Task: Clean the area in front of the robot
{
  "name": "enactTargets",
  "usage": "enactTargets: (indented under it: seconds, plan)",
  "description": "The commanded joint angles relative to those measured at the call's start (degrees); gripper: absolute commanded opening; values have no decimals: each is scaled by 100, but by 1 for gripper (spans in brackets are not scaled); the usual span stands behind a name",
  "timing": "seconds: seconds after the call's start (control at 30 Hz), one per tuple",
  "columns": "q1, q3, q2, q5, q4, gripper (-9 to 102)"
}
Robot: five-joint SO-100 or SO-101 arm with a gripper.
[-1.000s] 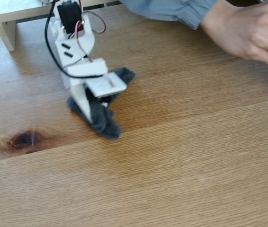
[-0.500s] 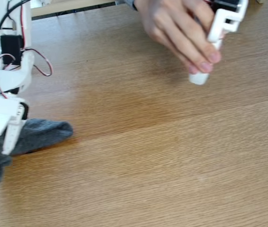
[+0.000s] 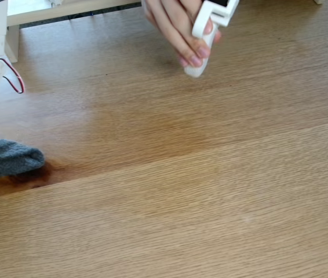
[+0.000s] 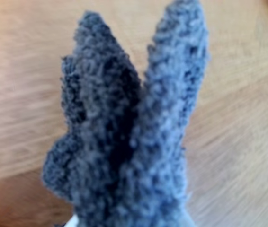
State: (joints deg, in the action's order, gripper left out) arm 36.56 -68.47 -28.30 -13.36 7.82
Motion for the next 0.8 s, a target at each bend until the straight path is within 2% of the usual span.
enactTargets:
  seconds: [0.0,0.27,0.37,0.47,0.57,0.77]
  plan:
    - [431,290,-949,-9,1099,0]
    - [-299,264,-3226,-211,5476,0]
    - [-703,-70,-4008,-211,6451,0]
    - [-993,-853,-4808,-316,6627,0]
    - [-1037,-1837,-5581,-606,6161,0]
    - [-97,-3788,-6530,-1749,5229,0]
